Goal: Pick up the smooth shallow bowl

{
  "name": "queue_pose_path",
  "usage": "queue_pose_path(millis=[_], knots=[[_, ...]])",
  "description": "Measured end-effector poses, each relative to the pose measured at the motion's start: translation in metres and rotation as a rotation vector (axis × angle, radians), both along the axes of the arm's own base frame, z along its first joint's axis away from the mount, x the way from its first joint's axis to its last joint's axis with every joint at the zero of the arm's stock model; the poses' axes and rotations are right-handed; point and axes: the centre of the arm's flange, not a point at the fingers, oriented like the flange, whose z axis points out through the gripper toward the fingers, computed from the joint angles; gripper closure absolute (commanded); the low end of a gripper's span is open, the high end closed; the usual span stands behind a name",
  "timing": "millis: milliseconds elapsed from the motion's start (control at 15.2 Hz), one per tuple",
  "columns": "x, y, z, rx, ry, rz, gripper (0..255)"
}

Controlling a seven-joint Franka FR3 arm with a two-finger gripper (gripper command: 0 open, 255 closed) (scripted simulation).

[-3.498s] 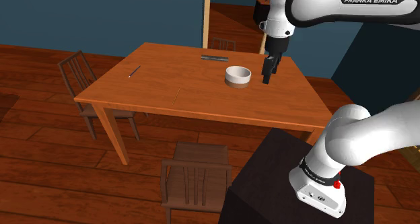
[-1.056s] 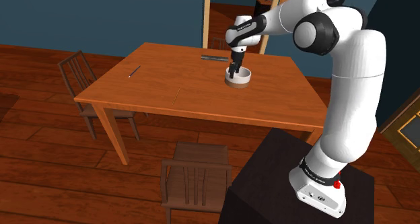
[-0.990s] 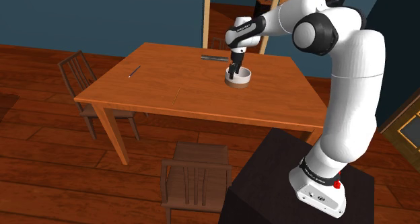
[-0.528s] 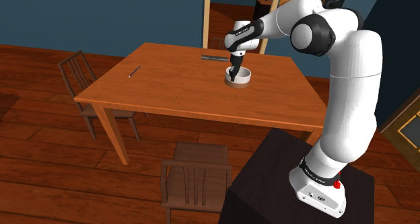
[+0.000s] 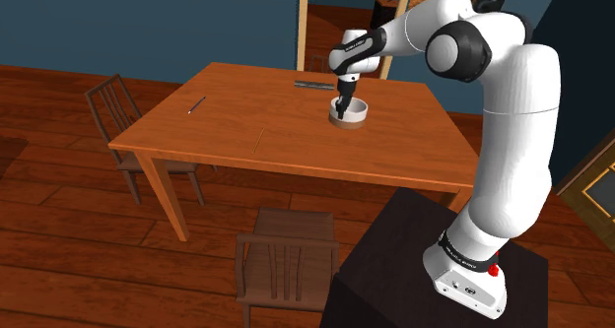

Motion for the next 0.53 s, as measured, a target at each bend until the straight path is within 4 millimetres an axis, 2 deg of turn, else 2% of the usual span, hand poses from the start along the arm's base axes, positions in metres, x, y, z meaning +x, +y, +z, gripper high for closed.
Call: queue_pose_path(millis=[528], knots=[[0.0, 0.0, 0.039, 0.0, 0.001, 0.0, 255]])
